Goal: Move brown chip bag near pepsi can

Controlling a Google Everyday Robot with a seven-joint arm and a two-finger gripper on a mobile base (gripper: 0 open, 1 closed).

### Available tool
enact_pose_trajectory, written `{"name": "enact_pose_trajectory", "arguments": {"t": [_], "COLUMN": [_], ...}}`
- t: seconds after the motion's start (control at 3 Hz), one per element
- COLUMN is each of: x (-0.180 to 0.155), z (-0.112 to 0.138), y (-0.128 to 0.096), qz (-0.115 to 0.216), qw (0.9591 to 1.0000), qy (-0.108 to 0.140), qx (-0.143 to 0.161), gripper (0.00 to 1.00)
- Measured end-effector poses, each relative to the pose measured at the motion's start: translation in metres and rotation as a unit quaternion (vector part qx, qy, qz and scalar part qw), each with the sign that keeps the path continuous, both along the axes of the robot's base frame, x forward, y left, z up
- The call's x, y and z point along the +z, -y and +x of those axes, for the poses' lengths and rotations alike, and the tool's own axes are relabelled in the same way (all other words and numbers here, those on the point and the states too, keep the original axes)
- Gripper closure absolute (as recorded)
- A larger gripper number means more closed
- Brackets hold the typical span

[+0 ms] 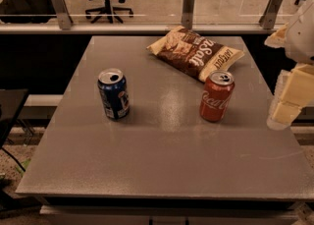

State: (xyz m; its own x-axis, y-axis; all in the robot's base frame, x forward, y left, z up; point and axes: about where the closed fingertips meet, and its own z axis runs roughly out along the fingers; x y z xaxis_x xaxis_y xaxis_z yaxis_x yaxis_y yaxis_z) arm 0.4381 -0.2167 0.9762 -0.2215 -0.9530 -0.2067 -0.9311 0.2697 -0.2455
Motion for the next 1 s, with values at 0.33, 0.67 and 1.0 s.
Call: {"name": "enact_pose_trajectory", "arguments": {"t": [0.33,0.67,1.0], "x": [0.001,0.005,0.01], "z": [0.004,0.028,0.059], "y": [0.0,0.001,0.006], "qz": [0.004,0.022,0.045], "qw": [1.0,0.9996,0.9983], "qy": [0.002,0.007,0.014], "qx": [-0.003,-0.014,-0.034], "gripper": [0.0,0.0,0.0]}}
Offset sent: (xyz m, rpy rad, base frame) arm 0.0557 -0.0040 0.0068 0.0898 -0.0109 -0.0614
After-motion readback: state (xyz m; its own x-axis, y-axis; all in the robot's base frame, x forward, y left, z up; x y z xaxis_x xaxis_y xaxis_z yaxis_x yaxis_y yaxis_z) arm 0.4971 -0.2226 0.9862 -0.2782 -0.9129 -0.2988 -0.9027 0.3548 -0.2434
